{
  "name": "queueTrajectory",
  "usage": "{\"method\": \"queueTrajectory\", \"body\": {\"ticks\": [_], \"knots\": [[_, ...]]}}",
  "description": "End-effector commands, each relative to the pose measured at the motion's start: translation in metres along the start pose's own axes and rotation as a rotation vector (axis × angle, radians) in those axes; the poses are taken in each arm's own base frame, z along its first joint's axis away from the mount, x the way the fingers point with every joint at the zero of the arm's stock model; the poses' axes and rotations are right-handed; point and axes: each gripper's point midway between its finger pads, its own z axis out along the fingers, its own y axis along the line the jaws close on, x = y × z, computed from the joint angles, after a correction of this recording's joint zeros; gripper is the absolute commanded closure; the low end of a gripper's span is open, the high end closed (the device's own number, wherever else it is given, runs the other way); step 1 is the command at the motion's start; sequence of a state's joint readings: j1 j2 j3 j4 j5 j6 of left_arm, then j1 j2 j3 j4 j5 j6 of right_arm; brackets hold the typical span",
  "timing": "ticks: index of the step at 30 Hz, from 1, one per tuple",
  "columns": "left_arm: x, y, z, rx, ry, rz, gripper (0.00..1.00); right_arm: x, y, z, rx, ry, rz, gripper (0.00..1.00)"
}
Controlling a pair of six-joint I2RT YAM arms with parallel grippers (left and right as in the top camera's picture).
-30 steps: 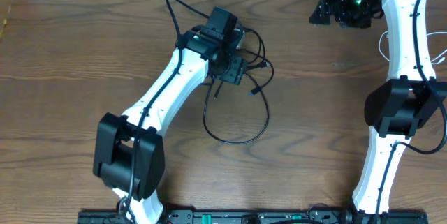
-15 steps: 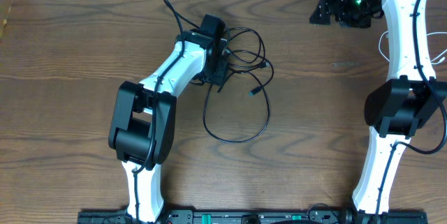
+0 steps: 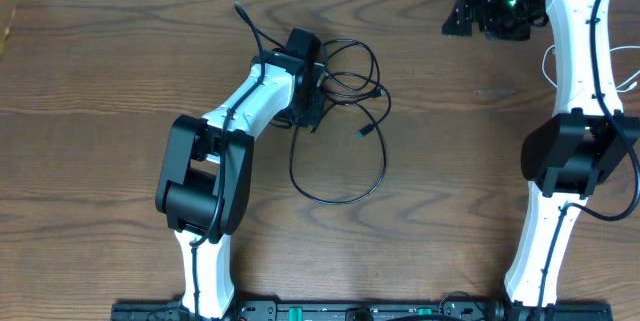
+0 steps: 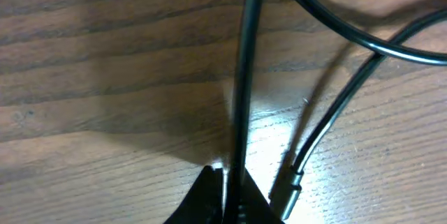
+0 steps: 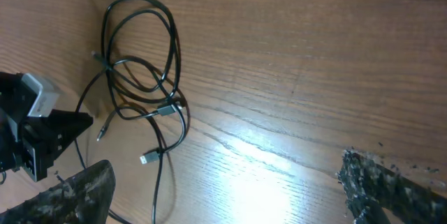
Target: Untangle cables
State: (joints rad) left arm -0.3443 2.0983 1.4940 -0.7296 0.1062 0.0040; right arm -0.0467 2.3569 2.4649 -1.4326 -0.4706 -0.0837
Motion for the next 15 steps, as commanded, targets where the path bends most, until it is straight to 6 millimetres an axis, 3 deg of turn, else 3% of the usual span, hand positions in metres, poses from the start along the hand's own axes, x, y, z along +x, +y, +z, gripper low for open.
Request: {"method": "queueTrajectory", "body": {"ticks": [1, 3, 5, 7, 11, 15], "knots": [[0.002, -0.002, -0.007, 0.006, 0.0, 0.005, 0.92, 0.002, 0.011, -0.001, -0.004, 0.003, -0.012, 0.01], [-0.005, -0.003, -0.023, 0.008, -0.036, 0.007, 0.92, 0.002, 0.014, 0.0, -0.005, 0.005, -0.017, 0.01], [-0.019, -0.006, -0.059, 0.014, -0.122, 0.012, 0.92, 0.002, 0.018, 0.002, -0.008, 0.009, -0.026, 0.01], [-0.038, -0.011, -0.134, 0.028, -0.315, 0.018, 0.92, 0.003, 0.025, 0.005, -0.012, 0.016, -0.053, 0.01], [-0.04, -0.02, -0.225, 0.066, -0.545, 0.031, 0.93, 0.004, 0.033, 0.008, -0.017, 0.022, -0.068, 0.01], [-0.027, -0.032, -0.309, 0.129, -0.763, 0.065, 0.93, 0.003, 0.034, 0.009, -0.017, 0.016, -0.073, 0.01]]}}
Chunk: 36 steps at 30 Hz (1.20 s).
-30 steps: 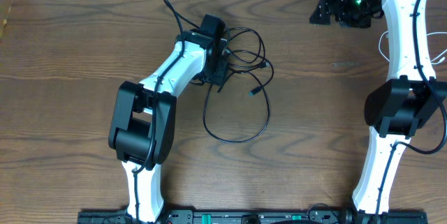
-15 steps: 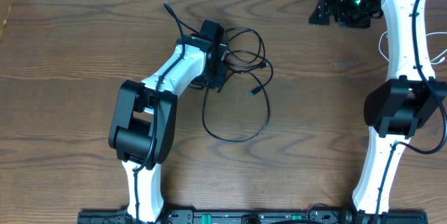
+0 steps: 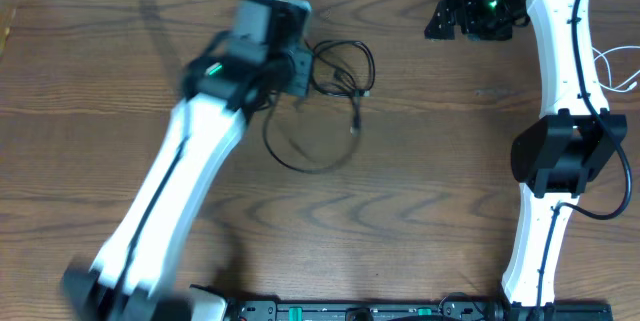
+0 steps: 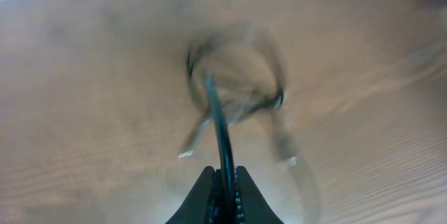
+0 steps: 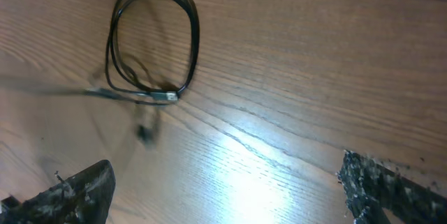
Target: Untangle cables
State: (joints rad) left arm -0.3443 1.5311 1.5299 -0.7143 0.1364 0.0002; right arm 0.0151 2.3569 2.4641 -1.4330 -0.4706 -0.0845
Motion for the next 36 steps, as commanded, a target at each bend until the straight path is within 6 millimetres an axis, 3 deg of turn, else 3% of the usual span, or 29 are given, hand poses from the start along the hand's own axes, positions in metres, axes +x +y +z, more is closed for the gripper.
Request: {"method": "queueTrajectory", "body": {"ticks": [1, 5, 11, 13, 15, 20, 27, 31, 36], "knots": [[-0.035, -0.02, -0.074, 0.08, -0.208, 0.022, 0.93, -0.002, 0.005, -0.004, 0.001, -0.014, -0.02, 0.01], [-0.06, -0.034, -0.141, 0.132, -0.411, 0.053, 0.93, -0.002, 0.005, -0.004, 0.001, -0.013, -0.02, 0.02], [-0.087, -0.044, -0.215, 0.161, -0.662, 0.091, 0.92, -0.002, 0.01, -0.004, -0.026, -0.016, -0.024, 0.04], [-0.093, -0.046, -0.232, 0.167, -0.725, 0.093, 0.93, -0.002, 0.025, -0.008, -0.105, -0.024, -0.078, 0.06], [-0.101, -0.048, -0.251, 0.194, -0.795, 0.048, 0.93, -0.001, 0.058, -0.025, -0.259, -0.063, -0.19, 0.12], [-0.116, -0.047, -0.268, 0.221, -0.879, -0.025, 0.93, 0.004, 0.101, -0.07, -0.353, -0.148, -0.327, 0.1], [-0.129, -0.007, -0.264, 0.187, -0.916, -0.43, 0.93, 0.024, 0.17, -0.132, -0.359, -0.262, -0.533, 0.01], [-0.131, 0.008, -0.25, 0.177, -0.893, -0.509, 0.93, 0.035, 0.197, -0.144, -0.389, -0.277, -0.592, 0.01], [-0.138, 0.018, -0.24, 0.333, -0.824, -0.6, 0.92, 0.053, 0.237, -0.135, -0.51, -0.243, -0.702, 0.01]]}}
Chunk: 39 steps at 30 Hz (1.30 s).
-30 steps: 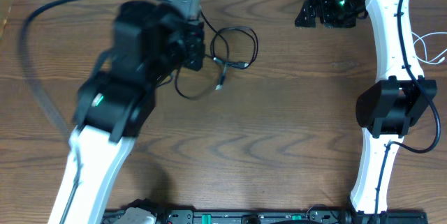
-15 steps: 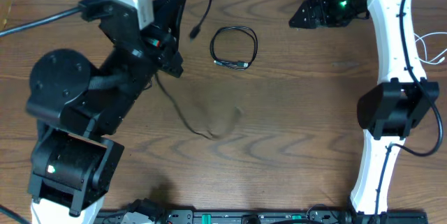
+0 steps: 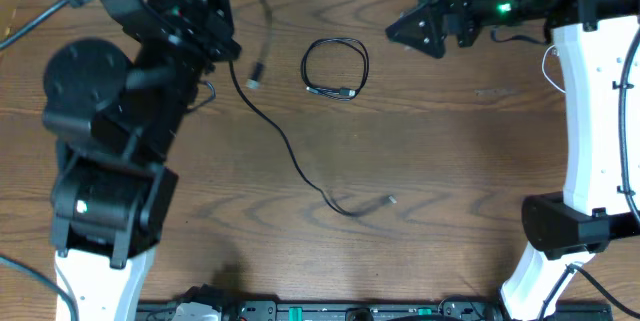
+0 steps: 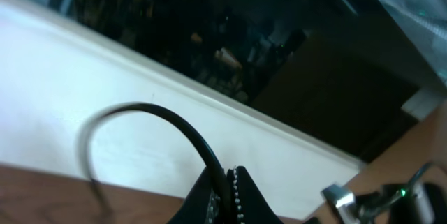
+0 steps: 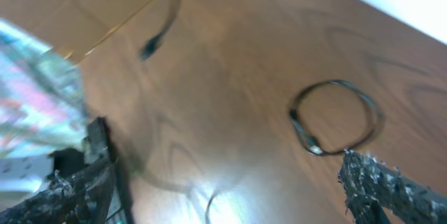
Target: Untangle cables
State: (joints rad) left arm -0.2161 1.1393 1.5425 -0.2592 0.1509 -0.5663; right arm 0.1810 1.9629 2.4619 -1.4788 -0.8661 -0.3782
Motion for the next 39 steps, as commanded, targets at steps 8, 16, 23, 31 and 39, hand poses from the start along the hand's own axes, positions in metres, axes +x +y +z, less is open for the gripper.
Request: {"method": "queueTrajectory", "body": {"ticks": [8, 16, 23, 31, 39], "knots": [[-0.033, 0.018, 0.009, 0.138, 0.067, -0.292, 0.93, 0.015, 0.064, 0.078, -0.267, 0.105, -0.2, 0.01], [-0.032, 0.013, 0.004, 0.208, 0.13, -0.318, 0.93, 0.028, 0.093, 0.165, -0.487, 0.134, -0.243, 0.03], [-0.03, 0.012, 0.003, 0.211, 0.137, -0.319, 0.93, 0.045, 0.126, 0.2, -0.78, 0.049, -0.326, 0.03], [-0.029, 0.014, 0.005, 0.207, 0.141, -0.32, 0.93, 0.051, 0.155, 0.223, -0.876, -0.012, -0.461, 0.01], [-0.029, 0.015, 0.006, 0.206, 0.142, -0.314, 0.92, 0.038, 0.149, 0.263, -0.685, 0.059, -0.43, 0.99]]}}
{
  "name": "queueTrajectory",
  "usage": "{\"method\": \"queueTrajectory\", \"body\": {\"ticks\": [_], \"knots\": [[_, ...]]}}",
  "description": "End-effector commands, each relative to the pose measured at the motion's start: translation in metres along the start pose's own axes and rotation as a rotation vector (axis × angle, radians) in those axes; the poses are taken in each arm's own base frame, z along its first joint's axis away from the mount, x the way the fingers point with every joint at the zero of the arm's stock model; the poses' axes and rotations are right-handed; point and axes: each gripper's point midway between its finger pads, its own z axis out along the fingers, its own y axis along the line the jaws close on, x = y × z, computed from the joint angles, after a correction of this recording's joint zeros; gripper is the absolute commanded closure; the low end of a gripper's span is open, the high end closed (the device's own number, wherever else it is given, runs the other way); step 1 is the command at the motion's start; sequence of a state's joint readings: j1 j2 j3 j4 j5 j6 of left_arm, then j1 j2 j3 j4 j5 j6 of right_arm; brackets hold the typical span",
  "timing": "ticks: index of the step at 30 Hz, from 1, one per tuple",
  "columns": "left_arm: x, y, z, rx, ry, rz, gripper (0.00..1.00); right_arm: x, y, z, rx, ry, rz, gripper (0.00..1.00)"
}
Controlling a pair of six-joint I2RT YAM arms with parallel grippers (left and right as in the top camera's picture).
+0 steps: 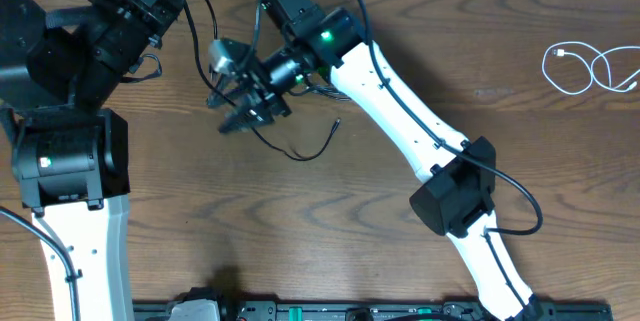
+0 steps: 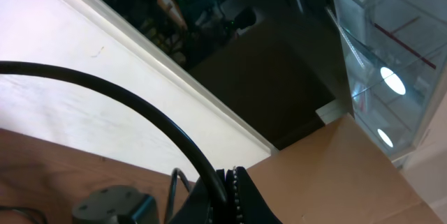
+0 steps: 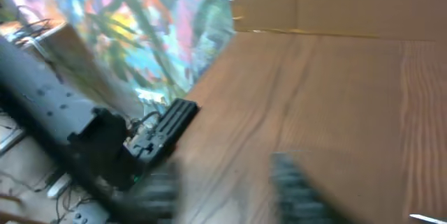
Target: Untangle cables
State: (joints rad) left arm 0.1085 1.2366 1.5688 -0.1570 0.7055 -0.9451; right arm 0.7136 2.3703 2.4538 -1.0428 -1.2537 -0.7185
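A black cable (image 1: 292,155) trails down from my raised left gripper at the far left and ends in a plug on the table. In the left wrist view the left gripper (image 2: 227,178) is shut on that cable (image 2: 140,105), facing the wall. My right gripper (image 1: 245,116) reaches across to the left middle, just above the cable's lower run. In the blurred right wrist view the right gripper (image 3: 223,189) stands open with only bare table between its fingers (image 3: 297,189). The small black coil is hidden under the right arm.
A white cable (image 1: 590,66) lies coiled at the table's far right. The right arm (image 1: 400,91) crosses the middle of the table diagonally. The left arm's base column (image 1: 75,161) stands along the left side.
My right arm was at the top right and now reaches to the left middle, gripper by the black cable. The cable's free plug lies higher and further left. The coil is now covered.
My left gripper was shut on the black cable at the tangle in mid-table. Then it was higher and further left, with the tangle dragged along. Then the long cable hung free of a small coil left on the table. Now the right gripper is beside the hanging cable.
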Motion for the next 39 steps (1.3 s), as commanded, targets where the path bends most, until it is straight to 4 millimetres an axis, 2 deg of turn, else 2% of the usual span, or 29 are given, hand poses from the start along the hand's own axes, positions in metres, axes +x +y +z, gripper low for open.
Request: {"method": "queueTrajectory", "body": {"ticks": [1, 5, 8, 11, 15, 18, 20, 21, 24, 27, 29, 33, 36, 39], "knots": [[-0.005, -0.015, -0.004, 0.032, -0.006, 0.033, 0.92, 0.012, -0.021, 0.006, 0.121, 0.076, 0.198, 0.99], [-0.004, -0.011, -0.004, 0.017, -0.002, 0.041, 0.93, 0.02, -0.03, 0.002, 0.185, 0.108, 0.267, 0.99], [-0.004, 0.003, -0.007, -0.033, 0.006, 0.079, 0.93, 0.033, -0.049, -0.015, 0.302, 0.144, 0.378, 0.99], [-0.001, 0.043, -0.017, -0.189, 0.011, 0.023, 0.92, 0.051, -0.065, -0.043, 0.426, 0.171, 0.527, 0.99], [0.006, 0.091, -0.032, -0.4, 0.017, 0.01, 0.93, 0.069, -0.07, -0.08, 0.506, 0.194, 0.647, 0.99], [0.017, 0.115, -0.04, -0.507, 0.061, 0.018, 0.93, 0.075, -0.066, -0.109, 0.553, 0.204, 0.705, 0.99], [0.027, 0.125, -0.043, -0.544, 0.106, 0.011, 0.92, 0.07, -0.06, -0.128, 0.579, 0.194, 0.724, 0.99], [0.032, 0.13, -0.045, -0.559, 0.127, 0.008, 0.92, 0.064, -0.055, -0.139, 0.594, 0.184, 0.724, 0.99], [0.044, 0.142, -0.049, -0.6, 0.179, -0.002, 0.71, 0.041, -0.042, -0.165, 0.635, 0.141, 0.693, 0.99], [0.05, 0.151, -0.049, -0.617, 0.213, 0.016, 0.49, 0.002, -0.021, -0.194, 0.694, 0.081, 0.609, 0.99], [0.054, 0.157, -0.049, -0.63, 0.229, 0.008, 0.4, -0.031, 0.0, -0.216, 0.747, 0.033, 0.522, 0.99], [0.061, 0.166, -0.051, -0.654, 0.261, -0.009, 0.37, -0.074, 0.033, -0.254, 0.871, -0.038, 0.425, 0.99], [0.064, 0.171, -0.051, -0.663, 0.284, 0.001, 0.37, -0.103, 0.06, -0.297, 1.041, -0.124, 0.404, 0.99], [0.065, 0.176, -0.05, -0.672, 0.294, -0.009, 0.37, -0.121, 0.084, -0.334, 1.174, -0.191, 0.374, 0.99]]}}
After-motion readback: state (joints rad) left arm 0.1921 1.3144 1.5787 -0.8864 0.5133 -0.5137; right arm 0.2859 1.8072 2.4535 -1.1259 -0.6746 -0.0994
